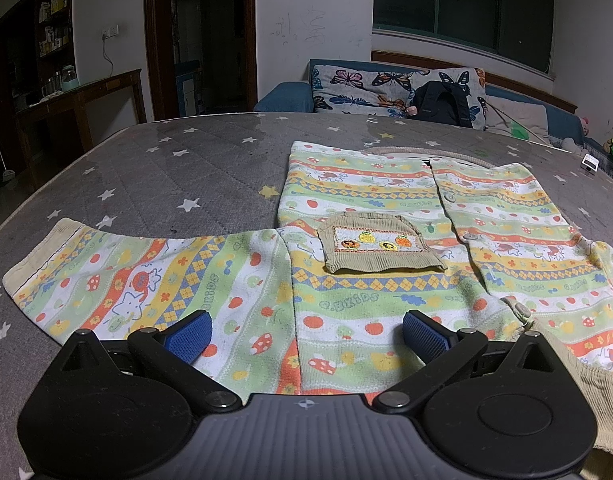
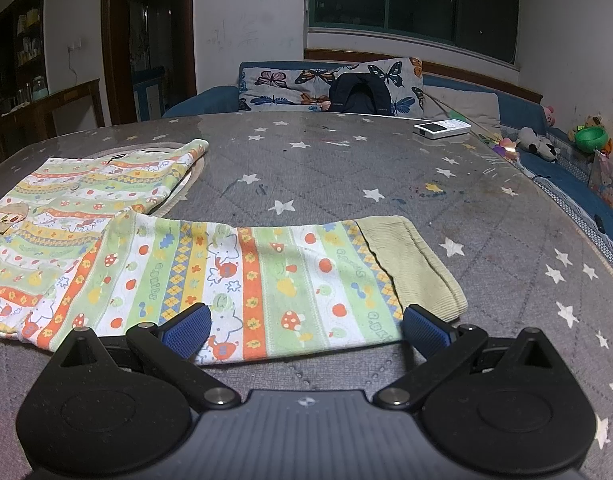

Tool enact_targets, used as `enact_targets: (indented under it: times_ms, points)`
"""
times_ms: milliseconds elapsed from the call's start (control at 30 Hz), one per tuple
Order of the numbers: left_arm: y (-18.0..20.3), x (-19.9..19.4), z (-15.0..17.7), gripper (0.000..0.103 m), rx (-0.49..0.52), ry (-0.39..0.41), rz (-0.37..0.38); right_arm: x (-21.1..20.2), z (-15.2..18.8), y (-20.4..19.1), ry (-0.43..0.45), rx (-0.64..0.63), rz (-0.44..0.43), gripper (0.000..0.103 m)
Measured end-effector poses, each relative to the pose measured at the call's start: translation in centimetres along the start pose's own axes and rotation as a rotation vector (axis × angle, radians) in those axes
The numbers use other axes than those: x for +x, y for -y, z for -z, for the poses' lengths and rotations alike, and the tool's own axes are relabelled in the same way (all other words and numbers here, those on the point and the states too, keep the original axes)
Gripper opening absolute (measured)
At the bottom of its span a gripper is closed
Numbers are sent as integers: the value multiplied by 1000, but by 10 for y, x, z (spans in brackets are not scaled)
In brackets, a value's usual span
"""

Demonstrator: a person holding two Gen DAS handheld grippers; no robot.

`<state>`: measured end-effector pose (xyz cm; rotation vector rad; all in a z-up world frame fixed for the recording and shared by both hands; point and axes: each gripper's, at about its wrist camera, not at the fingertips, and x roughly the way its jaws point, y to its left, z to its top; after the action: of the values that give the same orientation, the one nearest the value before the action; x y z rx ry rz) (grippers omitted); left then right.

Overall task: Fold clothes
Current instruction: 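Grasp the khaki cuff of the striped pants with the right gripper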

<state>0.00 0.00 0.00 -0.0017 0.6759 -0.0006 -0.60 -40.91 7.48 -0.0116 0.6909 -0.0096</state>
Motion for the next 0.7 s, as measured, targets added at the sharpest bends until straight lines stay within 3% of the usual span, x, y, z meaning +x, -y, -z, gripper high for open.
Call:
enact_targets:
  times_ms: [400, 700]
  points:
    - [0, 0, 0, 103, 0, 0, 0, -5, 0, 4, 28, 9, 10, 102]
    - [0, 0, 0, 103, 1, 0, -1, -11, -6, 25, 46, 65, 64, 92]
